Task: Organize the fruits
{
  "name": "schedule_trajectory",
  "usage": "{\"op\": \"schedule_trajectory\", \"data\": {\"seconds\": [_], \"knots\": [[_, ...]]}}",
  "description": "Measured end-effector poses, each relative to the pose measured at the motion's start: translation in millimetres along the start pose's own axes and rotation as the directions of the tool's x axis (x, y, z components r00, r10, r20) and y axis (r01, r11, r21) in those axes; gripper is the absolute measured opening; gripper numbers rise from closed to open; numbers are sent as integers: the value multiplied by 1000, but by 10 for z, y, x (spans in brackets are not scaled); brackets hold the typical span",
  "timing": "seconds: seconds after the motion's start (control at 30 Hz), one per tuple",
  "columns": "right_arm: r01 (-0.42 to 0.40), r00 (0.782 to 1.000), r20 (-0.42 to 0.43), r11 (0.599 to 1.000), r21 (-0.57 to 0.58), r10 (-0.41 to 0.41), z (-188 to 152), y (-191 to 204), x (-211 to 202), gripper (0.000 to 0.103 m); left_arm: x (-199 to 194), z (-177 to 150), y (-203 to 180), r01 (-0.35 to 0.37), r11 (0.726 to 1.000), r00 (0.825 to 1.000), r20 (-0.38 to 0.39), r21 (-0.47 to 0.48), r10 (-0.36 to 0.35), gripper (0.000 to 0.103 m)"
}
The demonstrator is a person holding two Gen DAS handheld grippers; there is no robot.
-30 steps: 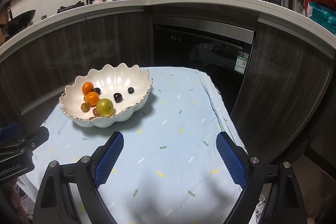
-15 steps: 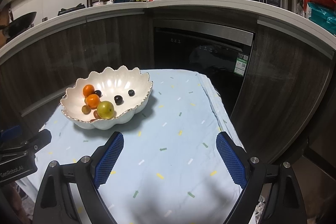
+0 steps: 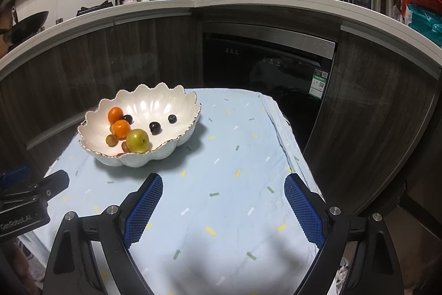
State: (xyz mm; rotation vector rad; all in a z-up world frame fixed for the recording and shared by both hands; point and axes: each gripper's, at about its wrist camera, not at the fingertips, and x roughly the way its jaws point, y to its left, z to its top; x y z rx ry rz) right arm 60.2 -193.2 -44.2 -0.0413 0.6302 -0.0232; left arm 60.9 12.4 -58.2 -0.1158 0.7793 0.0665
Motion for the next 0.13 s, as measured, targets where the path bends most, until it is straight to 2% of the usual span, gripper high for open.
{"op": "schedule_trajectory", "data": {"seconds": [0.13], "knots": [[0, 1000, -6, 1000, 4, 0, -9, -7, 29, 91, 65, 2, -5, 13, 1000, 999, -30, -3, -13, 103]]}}
